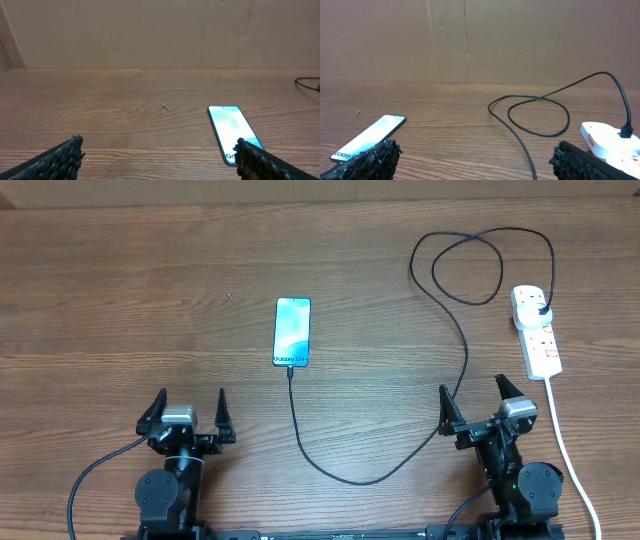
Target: Plug charger to phone and switch on socket
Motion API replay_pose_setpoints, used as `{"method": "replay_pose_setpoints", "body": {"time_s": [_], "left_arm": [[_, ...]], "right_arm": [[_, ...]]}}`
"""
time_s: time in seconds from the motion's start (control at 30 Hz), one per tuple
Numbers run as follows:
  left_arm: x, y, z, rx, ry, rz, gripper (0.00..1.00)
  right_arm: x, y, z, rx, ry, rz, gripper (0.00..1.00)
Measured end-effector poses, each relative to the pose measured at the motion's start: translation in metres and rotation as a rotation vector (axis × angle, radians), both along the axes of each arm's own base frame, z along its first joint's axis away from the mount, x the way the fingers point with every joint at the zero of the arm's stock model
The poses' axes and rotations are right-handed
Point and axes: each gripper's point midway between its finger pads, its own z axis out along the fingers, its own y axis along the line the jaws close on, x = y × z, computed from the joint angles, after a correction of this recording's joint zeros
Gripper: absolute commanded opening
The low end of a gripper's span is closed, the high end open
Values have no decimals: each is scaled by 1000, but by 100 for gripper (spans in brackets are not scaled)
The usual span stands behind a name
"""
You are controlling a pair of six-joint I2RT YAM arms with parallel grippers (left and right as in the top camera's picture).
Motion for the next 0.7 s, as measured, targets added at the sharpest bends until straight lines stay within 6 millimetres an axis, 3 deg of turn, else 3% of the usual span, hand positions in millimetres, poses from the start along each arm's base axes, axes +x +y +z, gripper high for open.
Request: {"method": "replay_pose_setpoints", "body": {"time_s": [0.7], "left_arm": [[0,0,0,22,0,-2,100]], "right_arm": [[0,0,0,0,0,0,100]]}}
